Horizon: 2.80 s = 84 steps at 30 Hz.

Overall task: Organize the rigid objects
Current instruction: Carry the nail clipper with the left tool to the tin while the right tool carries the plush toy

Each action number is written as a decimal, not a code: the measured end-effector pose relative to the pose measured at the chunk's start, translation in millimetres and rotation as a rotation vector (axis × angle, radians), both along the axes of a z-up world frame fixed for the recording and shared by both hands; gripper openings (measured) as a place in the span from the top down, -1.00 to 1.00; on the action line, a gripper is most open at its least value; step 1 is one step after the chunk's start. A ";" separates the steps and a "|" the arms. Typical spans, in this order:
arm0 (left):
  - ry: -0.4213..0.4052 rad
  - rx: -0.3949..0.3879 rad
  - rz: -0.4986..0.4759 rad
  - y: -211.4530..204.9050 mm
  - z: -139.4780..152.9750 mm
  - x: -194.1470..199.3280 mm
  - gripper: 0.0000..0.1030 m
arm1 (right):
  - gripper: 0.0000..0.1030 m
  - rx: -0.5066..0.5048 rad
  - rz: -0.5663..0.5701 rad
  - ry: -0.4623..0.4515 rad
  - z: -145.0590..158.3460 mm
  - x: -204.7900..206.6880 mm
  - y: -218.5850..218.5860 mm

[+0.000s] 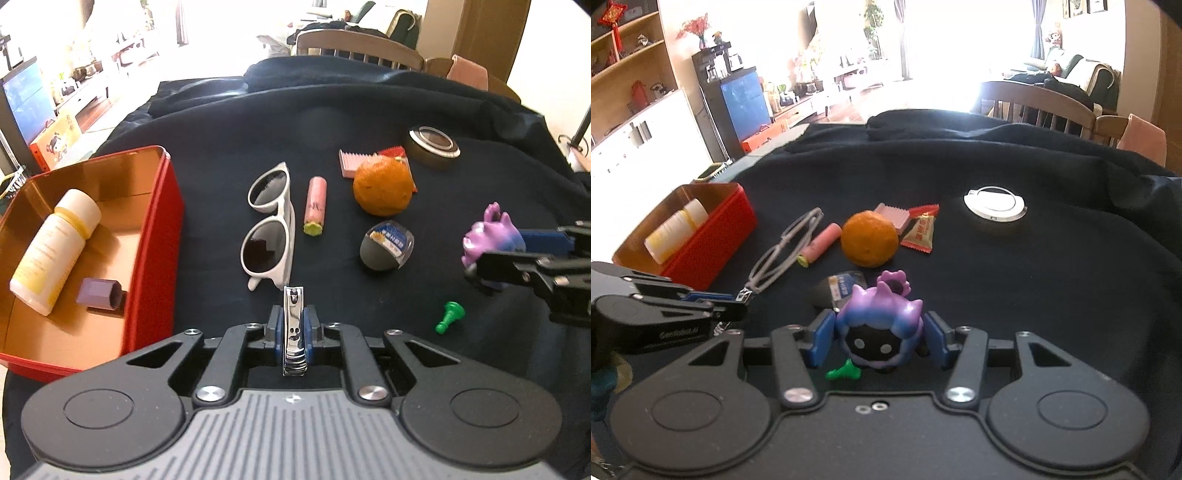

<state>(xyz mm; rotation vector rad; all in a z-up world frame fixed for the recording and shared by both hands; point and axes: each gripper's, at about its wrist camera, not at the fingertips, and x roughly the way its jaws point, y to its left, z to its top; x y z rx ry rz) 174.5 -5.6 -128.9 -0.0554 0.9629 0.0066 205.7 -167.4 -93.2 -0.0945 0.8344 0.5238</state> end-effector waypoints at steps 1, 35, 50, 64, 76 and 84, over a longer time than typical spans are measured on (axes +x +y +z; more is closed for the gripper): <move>-0.005 -0.007 0.000 1.5 3.5 -1.3 0.79 | 0.00 0.006 0.000 -0.004 4.1 -3.1 0.2; -0.102 -0.084 0.048 142.3 81.7 -32.7 0.79 | 0.00 0.063 0.090 -0.101 68.8 -57.1 147.5; -0.112 -0.065 0.067 228.2 79.4 4.3 0.79 | 0.00 0.009 0.114 -0.089 47.7 -37.7 232.5; -0.036 0.002 -0.023 237.6 40.0 54.5 0.79 | 0.00 -0.181 0.160 -0.090 3.8 -5.8 288.6; 0.025 0.033 -0.071 229.0 13.6 72.6 0.79 | 0.00 -0.302 0.222 -0.079 -21.8 -1.8 313.0; 0.068 0.020 -0.056 233.5 4.6 80.9 0.79 | -0.01 -0.301 0.220 -0.077 -21.0 2.2 311.2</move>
